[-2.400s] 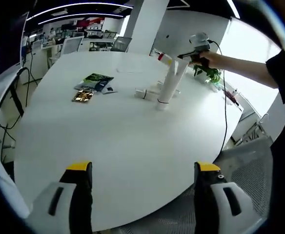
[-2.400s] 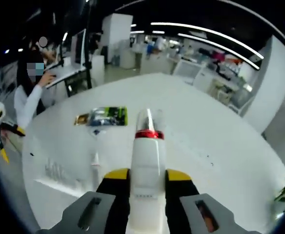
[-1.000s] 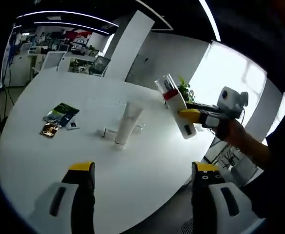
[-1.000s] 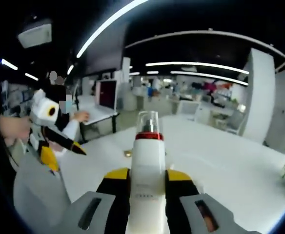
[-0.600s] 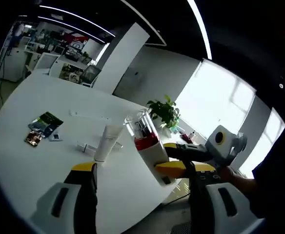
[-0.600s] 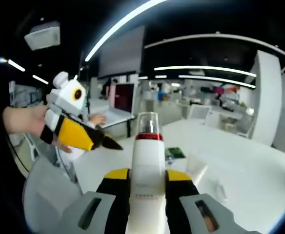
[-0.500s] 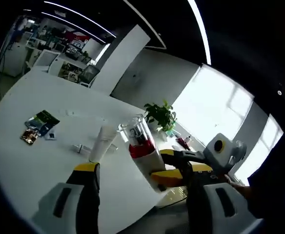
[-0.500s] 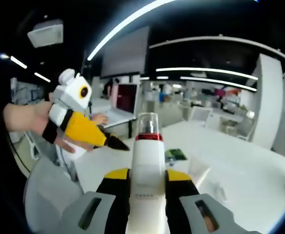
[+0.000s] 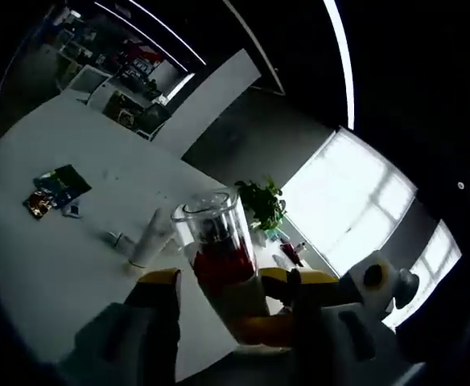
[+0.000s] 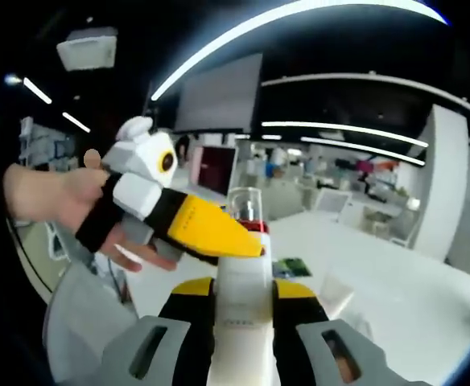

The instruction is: Arrange the skincare products in the storage area until every visible bottle or jar stands upright without overlapping.

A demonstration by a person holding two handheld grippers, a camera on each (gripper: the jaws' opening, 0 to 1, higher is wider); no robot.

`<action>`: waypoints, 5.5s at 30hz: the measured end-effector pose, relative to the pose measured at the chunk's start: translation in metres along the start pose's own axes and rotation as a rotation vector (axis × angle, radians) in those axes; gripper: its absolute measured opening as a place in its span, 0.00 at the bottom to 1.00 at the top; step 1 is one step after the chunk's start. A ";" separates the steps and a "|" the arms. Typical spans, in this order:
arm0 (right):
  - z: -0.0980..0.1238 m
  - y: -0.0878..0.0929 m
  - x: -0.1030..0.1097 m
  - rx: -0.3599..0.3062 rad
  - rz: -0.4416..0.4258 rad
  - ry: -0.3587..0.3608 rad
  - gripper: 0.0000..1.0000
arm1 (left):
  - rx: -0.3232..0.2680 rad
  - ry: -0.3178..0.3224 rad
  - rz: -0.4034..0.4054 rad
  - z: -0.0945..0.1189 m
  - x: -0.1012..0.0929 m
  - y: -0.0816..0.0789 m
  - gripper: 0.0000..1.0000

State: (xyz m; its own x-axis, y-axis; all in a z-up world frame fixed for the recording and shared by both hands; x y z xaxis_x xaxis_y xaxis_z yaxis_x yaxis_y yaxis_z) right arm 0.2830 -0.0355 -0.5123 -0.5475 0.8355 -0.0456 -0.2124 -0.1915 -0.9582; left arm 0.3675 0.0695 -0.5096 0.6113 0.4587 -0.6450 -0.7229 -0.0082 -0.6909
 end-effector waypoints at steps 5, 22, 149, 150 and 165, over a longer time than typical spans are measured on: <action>-0.002 -0.002 0.003 -0.006 0.010 0.007 0.19 | -0.017 -0.025 -0.028 -0.002 0.000 -0.001 0.33; -0.005 -0.002 -0.004 0.000 0.015 0.020 0.20 | -0.001 -0.025 -0.203 -0.007 -0.007 -0.014 0.26; 0.016 0.045 -0.093 -0.140 -0.035 -0.442 0.19 | 0.035 -0.129 -0.588 0.029 0.062 0.041 0.99; 0.016 0.048 -0.095 -0.138 -0.033 -0.439 0.19 | 0.039 -0.132 -0.584 0.029 0.064 0.043 0.98; -0.003 0.093 -0.136 -0.152 -0.041 -0.388 0.18 | 0.061 -0.200 -0.541 0.030 0.088 0.067 0.95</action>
State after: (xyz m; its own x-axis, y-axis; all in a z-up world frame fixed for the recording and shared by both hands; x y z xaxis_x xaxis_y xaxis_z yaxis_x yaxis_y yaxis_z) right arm 0.3400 -0.1655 -0.5960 -0.8115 0.5795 0.0754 -0.1347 -0.0600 -0.9891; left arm 0.3632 0.1356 -0.6036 0.8303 0.5427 -0.1270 -0.3459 0.3229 -0.8809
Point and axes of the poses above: the point that each gripper's makers call its tool centre point, and the gripper's own axes: z roughly backward along the fingers, x roughly to its left, y roughly out of its underside, the point moved 9 cm from there along z, roughly backward along the fingers, and after that the axes turned 15 degrees about -y, right-handed, at the moved point
